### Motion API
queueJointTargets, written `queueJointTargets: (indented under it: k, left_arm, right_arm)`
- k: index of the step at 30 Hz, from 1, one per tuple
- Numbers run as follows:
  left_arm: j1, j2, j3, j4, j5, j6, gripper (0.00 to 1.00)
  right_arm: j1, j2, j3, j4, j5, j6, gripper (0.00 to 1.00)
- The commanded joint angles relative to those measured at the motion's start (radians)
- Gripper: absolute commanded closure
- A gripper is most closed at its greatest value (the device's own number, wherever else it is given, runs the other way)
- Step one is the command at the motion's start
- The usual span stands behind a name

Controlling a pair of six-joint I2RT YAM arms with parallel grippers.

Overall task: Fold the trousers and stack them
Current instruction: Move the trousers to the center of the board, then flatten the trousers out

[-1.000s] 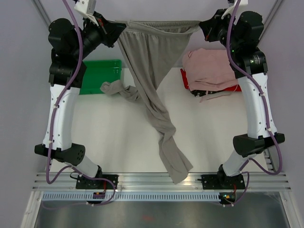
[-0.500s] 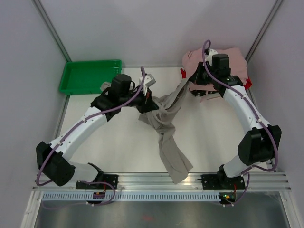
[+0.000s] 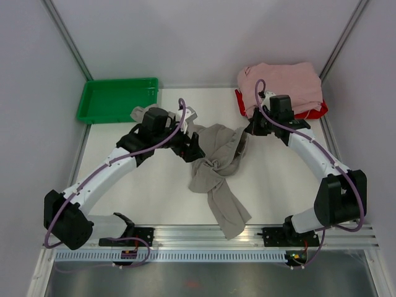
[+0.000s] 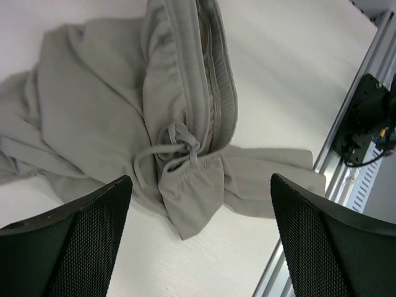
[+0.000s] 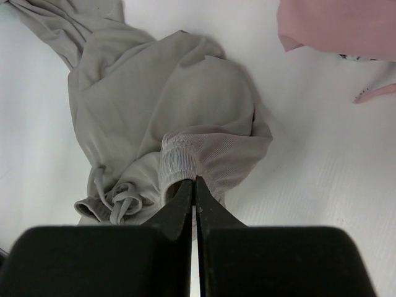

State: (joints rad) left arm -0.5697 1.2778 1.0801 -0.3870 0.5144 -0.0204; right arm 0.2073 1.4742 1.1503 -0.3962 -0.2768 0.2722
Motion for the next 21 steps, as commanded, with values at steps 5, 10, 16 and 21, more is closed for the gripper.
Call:
queueJointTargets:
  k: [5,10,16,21]
  left_arm:
    - [-0.004,0.174,0.191,0.042,-0.037,0.080,0.03]
    - [-0.041,0.327,0.224,0.120,-0.013,0.050,0.08]
    - [-0.145,0.460,0.282,0.151,-0.140,0.057,0.10]
    - [-0.240,0.580,0.388,0.099,-0.416,-0.015,0.16]
  right_arm:
    - [0.026,0.050,0.008,0.072,-0.025,-0.010,1.00]
    - [0.032,0.078,0.015,0.077,-0.035,-0.004,1.00]
    - [0.032,0.104,0.072,-0.024,0.077,0.042,1.00]
    - [0.033,0.113,0.130,-0.082,0.129,0.065,1.00]
